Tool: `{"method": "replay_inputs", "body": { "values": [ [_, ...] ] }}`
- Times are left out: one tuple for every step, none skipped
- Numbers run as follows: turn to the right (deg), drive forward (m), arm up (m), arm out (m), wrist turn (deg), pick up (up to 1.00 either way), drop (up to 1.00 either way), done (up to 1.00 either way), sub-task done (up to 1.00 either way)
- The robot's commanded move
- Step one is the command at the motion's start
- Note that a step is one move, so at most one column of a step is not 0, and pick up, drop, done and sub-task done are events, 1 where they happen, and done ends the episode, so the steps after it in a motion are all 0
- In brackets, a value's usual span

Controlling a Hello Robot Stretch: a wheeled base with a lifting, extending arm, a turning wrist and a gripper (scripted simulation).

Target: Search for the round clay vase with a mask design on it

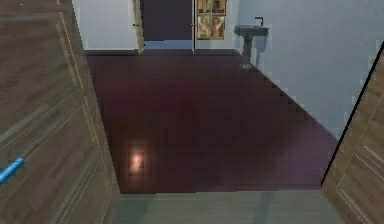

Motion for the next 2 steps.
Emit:
{"method": "replay_inputs", "body": {
  "values": [
    [0.0,1.00,0.00,0.00,0.0,0.00,0.00,0.00,0.00],
    [0.0,0.50,0.00,0.00,0.0,0.00,0.00,0.00,0.00]
  ]
}}
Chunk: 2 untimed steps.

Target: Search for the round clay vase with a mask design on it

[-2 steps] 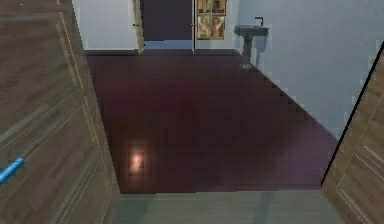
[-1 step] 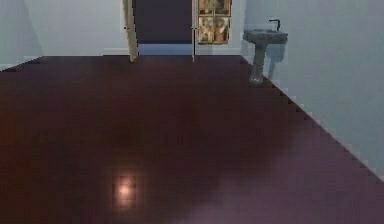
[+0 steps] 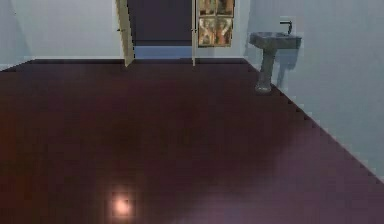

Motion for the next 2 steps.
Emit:
{"method": "replay_inputs", "body": {
  "values": [
    [-9.0,0.00,0.00,0.00,0.0,0.00,0.00,0.00,0.00],
    [0.0,1.00,0.00,0.00,0.0,0.00,0.00,0.00,0.00]
  ]
}}
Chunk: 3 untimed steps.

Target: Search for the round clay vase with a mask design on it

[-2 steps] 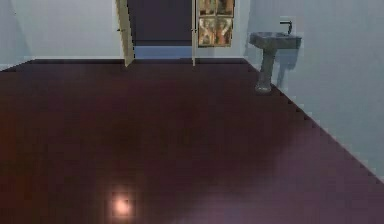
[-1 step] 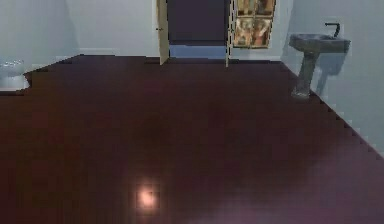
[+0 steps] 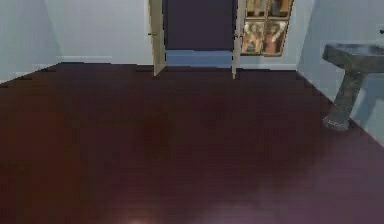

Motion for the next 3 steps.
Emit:
{"method": "replay_inputs", "body": {
  "values": [
    [0.0,1.00,0.00,0.00,0.0,0.00,0.00,0.00,0.00],
    [0.0,1.00,0.00,0.00,0.0,0.00,0.00,0.00,0.00],
    [0.0,1.00,0.00,0.00,0.0,0.00,0.00,0.00,0.00]
  ]
}}
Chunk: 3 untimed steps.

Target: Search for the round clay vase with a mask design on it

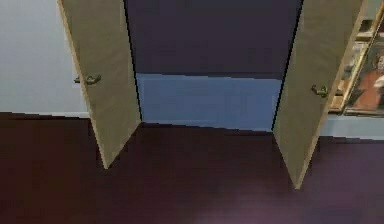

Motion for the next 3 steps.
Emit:
{"method": "replay_inputs", "body": {
  "values": [
    [0.0,1.00,0.00,0.00,0.0,0.00,0.00,0.00,0.00],
    [-3.0,0.00,0.00,0.00,0.0,0.00,0.00,0.00,0.00],
    [0.0,1.00,0.00,0.00,0.0,0.00,0.00,0.00,0.00]
  ]
}}
